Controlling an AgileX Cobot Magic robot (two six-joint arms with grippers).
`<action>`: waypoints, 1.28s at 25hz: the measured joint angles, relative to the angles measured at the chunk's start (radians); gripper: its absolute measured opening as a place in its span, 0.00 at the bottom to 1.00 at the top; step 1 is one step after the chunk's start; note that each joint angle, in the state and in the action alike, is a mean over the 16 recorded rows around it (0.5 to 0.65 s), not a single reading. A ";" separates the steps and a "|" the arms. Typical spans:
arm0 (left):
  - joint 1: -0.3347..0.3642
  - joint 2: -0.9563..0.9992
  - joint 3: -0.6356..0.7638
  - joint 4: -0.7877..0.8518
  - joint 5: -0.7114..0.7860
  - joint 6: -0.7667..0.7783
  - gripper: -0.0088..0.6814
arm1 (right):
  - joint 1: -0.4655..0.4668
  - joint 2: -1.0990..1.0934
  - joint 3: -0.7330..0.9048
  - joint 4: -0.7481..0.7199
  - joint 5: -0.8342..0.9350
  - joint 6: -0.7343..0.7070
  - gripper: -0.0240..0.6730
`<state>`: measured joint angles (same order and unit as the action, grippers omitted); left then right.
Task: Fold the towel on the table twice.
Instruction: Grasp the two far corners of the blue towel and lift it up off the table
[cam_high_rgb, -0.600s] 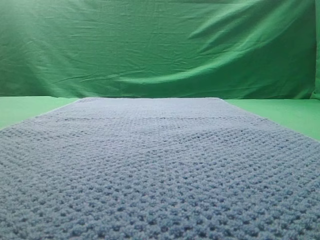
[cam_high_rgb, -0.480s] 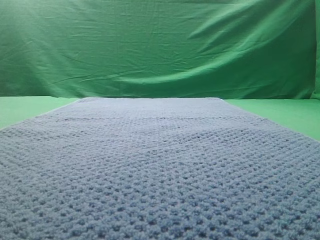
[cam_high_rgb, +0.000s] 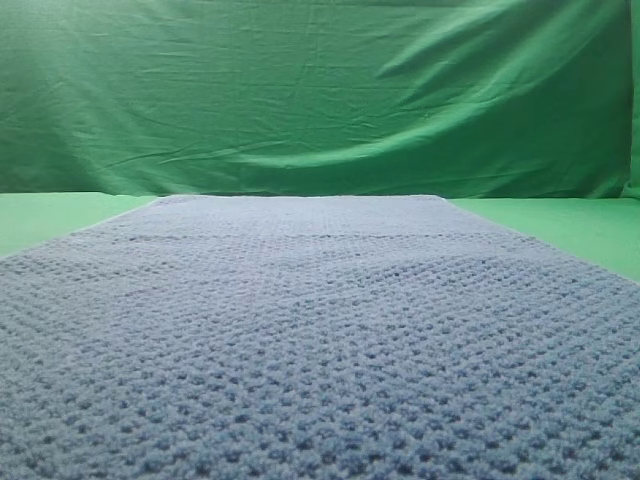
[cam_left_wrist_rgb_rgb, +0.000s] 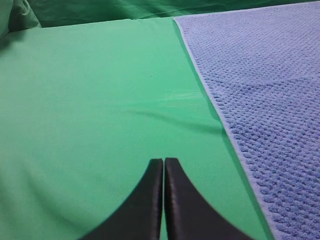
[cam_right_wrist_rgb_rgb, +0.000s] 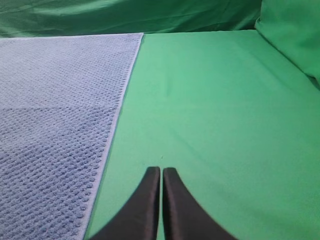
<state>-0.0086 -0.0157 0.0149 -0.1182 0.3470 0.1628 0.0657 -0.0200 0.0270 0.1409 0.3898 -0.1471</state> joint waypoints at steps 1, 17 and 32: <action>0.000 0.000 0.000 0.000 0.000 0.000 0.01 | 0.000 0.000 0.000 0.000 0.000 0.000 0.03; 0.000 0.000 0.000 -0.040 -0.175 0.000 0.01 | 0.000 0.000 0.000 0.068 -0.153 0.000 0.03; 0.001 0.012 -0.087 -0.093 -0.376 -0.085 0.01 | 0.000 0.010 -0.063 0.115 -0.332 0.046 0.03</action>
<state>-0.0077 -0.0034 -0.0717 -0.2115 -0.0287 0.0773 0.0657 -0.0099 -0.0360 0.2559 0.0580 -0.1010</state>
